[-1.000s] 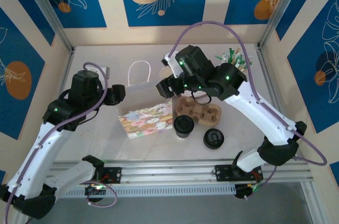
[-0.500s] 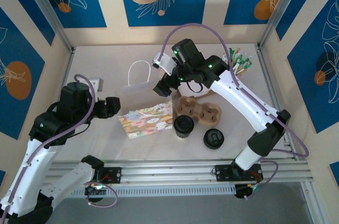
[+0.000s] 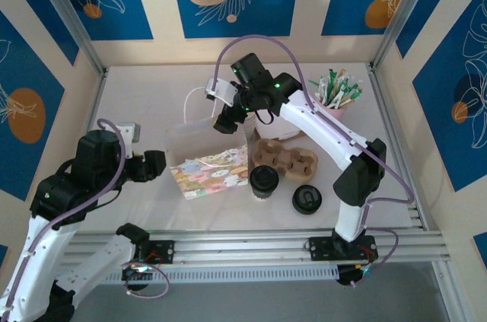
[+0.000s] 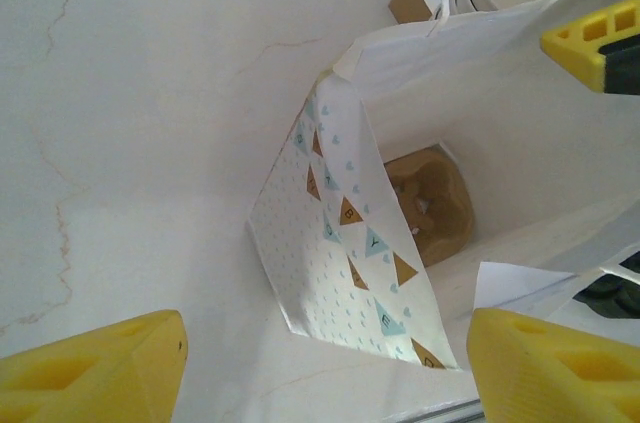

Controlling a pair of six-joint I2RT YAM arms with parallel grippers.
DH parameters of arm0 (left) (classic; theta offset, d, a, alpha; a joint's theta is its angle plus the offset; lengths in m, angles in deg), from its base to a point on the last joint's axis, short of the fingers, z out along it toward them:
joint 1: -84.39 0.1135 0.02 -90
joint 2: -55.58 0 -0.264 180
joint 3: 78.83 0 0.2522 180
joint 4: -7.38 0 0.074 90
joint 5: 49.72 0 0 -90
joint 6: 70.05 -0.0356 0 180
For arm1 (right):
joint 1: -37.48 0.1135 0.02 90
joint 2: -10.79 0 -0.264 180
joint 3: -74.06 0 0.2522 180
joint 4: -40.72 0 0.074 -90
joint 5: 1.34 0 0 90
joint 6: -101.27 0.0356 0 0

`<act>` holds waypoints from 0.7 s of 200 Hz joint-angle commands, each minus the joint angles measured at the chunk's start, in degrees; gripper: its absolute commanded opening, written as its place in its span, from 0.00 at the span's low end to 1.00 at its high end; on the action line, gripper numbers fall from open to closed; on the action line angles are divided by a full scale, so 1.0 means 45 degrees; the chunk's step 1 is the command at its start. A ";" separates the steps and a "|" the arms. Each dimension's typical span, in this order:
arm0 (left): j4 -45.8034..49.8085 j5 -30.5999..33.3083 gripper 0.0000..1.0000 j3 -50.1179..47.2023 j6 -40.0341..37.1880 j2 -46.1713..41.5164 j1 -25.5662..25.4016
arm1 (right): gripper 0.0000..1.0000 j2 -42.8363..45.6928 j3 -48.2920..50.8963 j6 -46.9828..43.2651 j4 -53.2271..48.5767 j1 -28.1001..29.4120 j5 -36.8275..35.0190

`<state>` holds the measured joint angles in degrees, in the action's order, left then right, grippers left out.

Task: Pack the takeout coffee

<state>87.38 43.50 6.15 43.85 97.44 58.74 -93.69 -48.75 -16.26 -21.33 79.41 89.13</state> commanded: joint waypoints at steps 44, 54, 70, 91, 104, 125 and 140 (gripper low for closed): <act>0.0740 0.0492 0.74 0.0398 0.0446 -0.0336 0.0133 | 0.61 -0.0563 -0.0925 -0.0629 -0.0791 0.0249 0.0528; 0.0764 0.0514 0.74 0.0413 0.0469 -0.0411 0.0132 | 0.60 -0.0674 -0.1045 -0.0623 -0.1007 0.0342 0.0551; 0.0769 0.0609 0.74 0.0386 0.0489 -0.0531 0.0133 | 0.51 -0.0802 -0.1276 -0.0612 -0.1367 0.0517 0.0512; 0.0740 0.0690 0.74 0.0367 0.0514 -0.0593 0.0133 | 0.47 -0.0768 -0.1390 -0.0502 -0.1602 0.0695 0.0473; 0.0734 0.0708 0.74 0.0370 0.0509 -0.0593 0.0133 | 0.40 -0.0674 -0.1410 -0.0447 -0.1685 0.0779 0.0444; 0.0709 0.0690 0.74 0.0331 0.0451 -0.0593 0.0133 | 0.34 -0.0504 -0.1400 -0.0281 -0.1833 0.0894 0.0222; 0.0634 0.0669 0.74 0.0275 0.0450 -0.0607 0.0133 | 0.34 -0.0361 -0.1374 -0.0120 -0.1999 0.0972 0.0019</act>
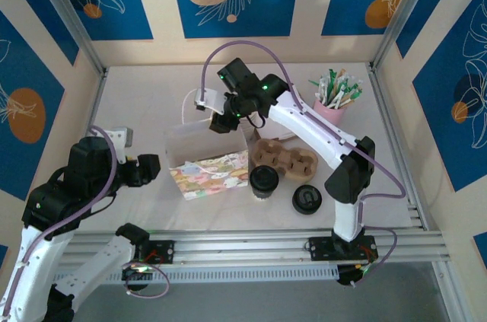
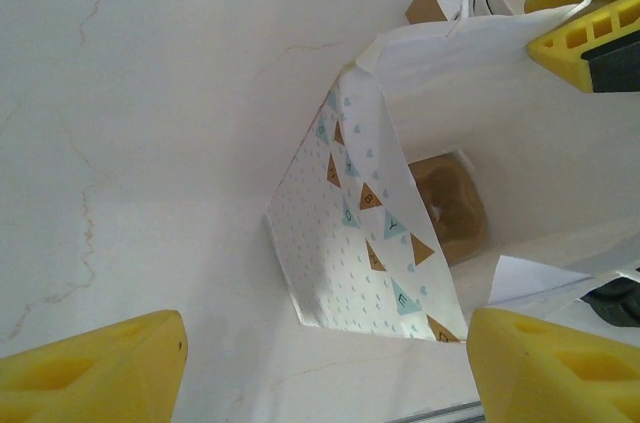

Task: Pack the takeout coffee

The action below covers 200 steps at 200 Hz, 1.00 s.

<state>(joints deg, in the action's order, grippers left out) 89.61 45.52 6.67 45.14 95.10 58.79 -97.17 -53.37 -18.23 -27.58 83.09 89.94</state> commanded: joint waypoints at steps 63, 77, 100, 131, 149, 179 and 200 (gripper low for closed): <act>-0.0618 0.0009 0.74 -0.0456 0.0262 -0.0166 0.0121 | 0.24 0.1432 0.0541 0.1758 -0.0887 0.0354 -0.0635; -0.0794 -0.0045 0.74 -0.0554 0.0280 -0.0076 0.0124 | 0.23 0.1657 0.0834 0.2241 -0.0848 0.0349 -0.0637; -0.1042 -0.0138 0.74 -0.0674 0.0301 0.0034 0.0124 | 0.19 0.1924 0.1092 0.3083 -0.0938 0.0411 -0.0795; -0.1221 -0.0172 0.74 -0.0750 0.0313 0.0130 0.0124 | 0.17 0.2188 0.1625 0.3731 -0.1029 0.0606 -0.1013; -0.1250 -0.0187 0.74 -0.0753 0.0247 0.0229 0.0124 | 0.13 0.2130 0.1787 0.4126 -0.1038 0.0717 -0.1611; -0.1348 -0.0158 0.74 -0.0749 0.0231 0.0279 0.0124 | 0.11 0.1836 0.1147 0.5721 -0.1727 0.0763 -0.1635; -0.1501 -0.0044 0.74 -0.0883 0.0242 0.0202 0.0124 | 0.10 0.1782 0.0637 0.7014 -0.2137 0.0999 -0.1705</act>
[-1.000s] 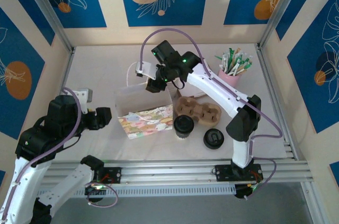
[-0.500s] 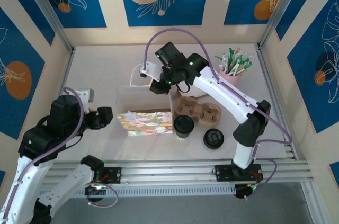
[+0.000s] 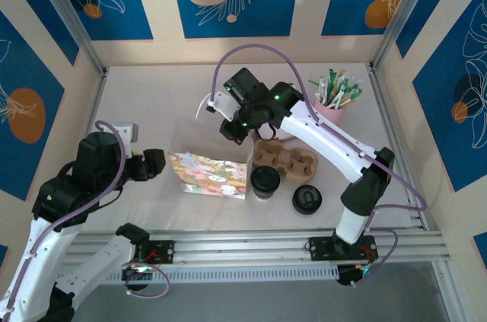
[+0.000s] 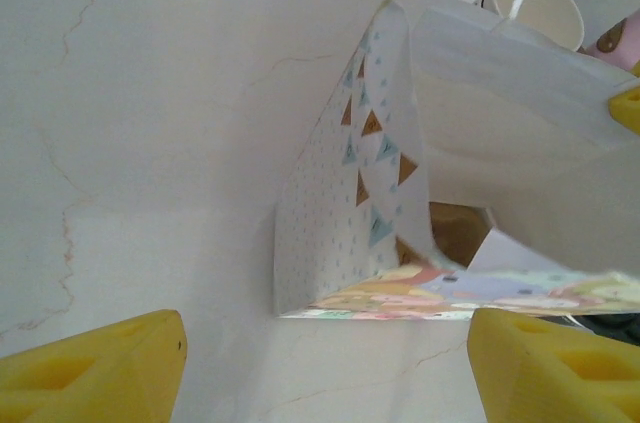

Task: Pack the takeout coffee

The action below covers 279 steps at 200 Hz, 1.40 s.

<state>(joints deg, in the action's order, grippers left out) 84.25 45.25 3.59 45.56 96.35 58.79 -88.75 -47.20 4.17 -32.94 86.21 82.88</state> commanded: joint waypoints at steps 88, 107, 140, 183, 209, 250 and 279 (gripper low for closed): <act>-0.0640 0.1461 0.75 -0.0436 0.0766 -0.0443 0.0124 | 0.00 0.0143 -0.0452 0.7665 -0.1065 0.1508 -0.1547; -0.0636 0.1951 0.75 -0.0350 0.1025 -0.0593 0.0124 | 0.00 0.0415 -0.0156 0.8967 -0.0756 0.2031 -0.2147; -0.0561 0.2825 0.75 0.0002 0.1281 -0.0721 0.0124 | 0.00 0.1193 0.0742 1.0558 0.0430 0.2420 -0.2483; -0.0711 0.3580 0.83 0.0730 0.1906 -0.0998 0.0124 | 0.00 0.1334 0.1184 1.0909 0.0569 0.2455 -0.3106; -0.0914 0.3265 0.84 0.1052 0.2243 -0.1184 0.0126 | 0.00 0.1318 0.1211 1.1264 0.0866 0.2459 -0.3316; -0.1163 0.1338 0.81 0.1034 0.2939 -0.1566 0.0124 | 0.00 0.1147 0.1016 1.1607 0.1448 0.2738 -0.3730; -0.1664 -0.0368 0.75 0.0194 0.3587 -0.1892 0.0124 | 0.01 0.1021 0.0971 1.1945 0.1478 0.2844 -0.4116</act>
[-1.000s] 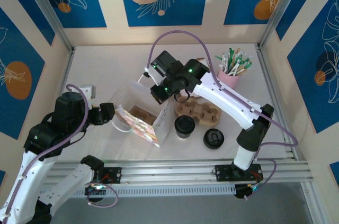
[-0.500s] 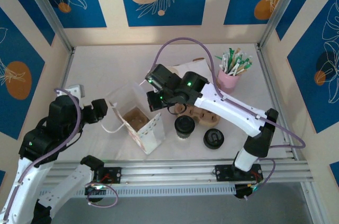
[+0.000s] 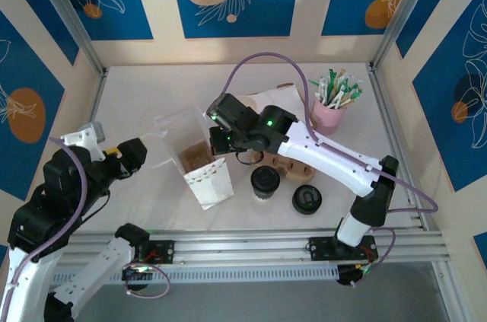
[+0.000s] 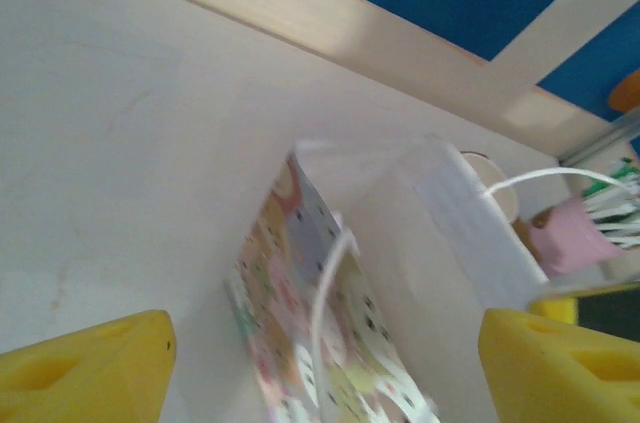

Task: Pack the takeout coffee

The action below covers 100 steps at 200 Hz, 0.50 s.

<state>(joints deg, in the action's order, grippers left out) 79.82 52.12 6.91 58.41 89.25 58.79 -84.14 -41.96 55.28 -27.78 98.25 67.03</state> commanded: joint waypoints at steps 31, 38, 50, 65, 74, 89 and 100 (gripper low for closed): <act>-0.0239 -0.2131 0.73 -0.1072 0.0495 0.0089 0.0124 | 0.05 -0.0016 -0.0172 0.0657 0.0446 0.0236 -0.0555; -0.0237 -0.1832 0.72 -0.1141 0.0387 0.0125 0.0124 | 0.07 -0.0025 -0.0188 0.0634 0.0444 0.0228 -0.0552; -0.0289 -0.1298 0.70 -0.1193 0.0259 0.0149 0.0124 | 0.09 -0.0007 -0.0186 0.0621 0.0369 0.0262 -0.0575; -0.0615 -0.0858 0.69 -0.1274 0.0204 0.0134 0.0124 | 0.12 0.0028 -0.0156 0.0629 0.0181 0.0262 -0.0696; -0.0884 -0.0778 0.68 -0.1344 0.0184 0.0154 0.0124 | 0.18 0.0057 -0.0109 0.0623 0.0091 0.0252 -0.0736; -0.1423 -0.1120 0.69 -0.1519 0.0222 0.0227 0.0124 | 0.32 0.0100 -0.0069 0.0496 -0.0046 0.0231 -0.0721; -0.1654 -0.1356 0.69 -0.1619 0.0302 0.0341 0.0124 | 0.42 0.0154 -0.0069 0.0439 -0.0154 0.0233 -0.0726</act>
<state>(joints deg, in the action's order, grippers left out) 76.60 46.70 0.66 59.94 90.23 58.79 -84.14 -41.96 57.40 -27.14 99.02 65.17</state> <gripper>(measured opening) 0.686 0.335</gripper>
